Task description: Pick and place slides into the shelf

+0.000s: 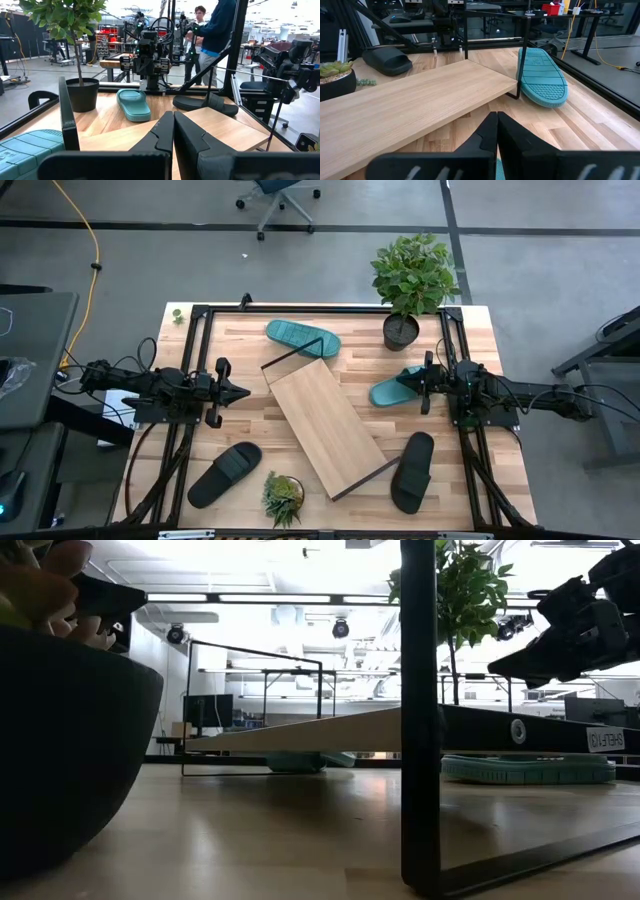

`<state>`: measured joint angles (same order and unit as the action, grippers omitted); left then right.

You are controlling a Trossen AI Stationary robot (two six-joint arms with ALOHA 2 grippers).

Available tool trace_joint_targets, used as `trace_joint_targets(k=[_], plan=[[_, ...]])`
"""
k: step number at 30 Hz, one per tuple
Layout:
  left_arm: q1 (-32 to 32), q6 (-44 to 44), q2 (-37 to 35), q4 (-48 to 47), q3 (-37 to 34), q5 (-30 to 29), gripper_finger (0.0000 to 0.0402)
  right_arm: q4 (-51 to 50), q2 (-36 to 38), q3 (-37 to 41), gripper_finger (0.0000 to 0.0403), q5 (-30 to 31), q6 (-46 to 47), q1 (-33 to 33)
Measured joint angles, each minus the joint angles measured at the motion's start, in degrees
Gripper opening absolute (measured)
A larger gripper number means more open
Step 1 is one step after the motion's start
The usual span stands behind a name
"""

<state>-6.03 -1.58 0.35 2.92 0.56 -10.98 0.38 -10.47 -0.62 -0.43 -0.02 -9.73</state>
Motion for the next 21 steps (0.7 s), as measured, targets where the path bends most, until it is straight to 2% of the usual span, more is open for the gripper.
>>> trace_joint_targets(k=[21], plan=[[0.0,-0.2,0.0,0.0,0.0,0.0,0.0001,0.5,0.0,0.0,0.0000,0.0,0.0,0.0]])
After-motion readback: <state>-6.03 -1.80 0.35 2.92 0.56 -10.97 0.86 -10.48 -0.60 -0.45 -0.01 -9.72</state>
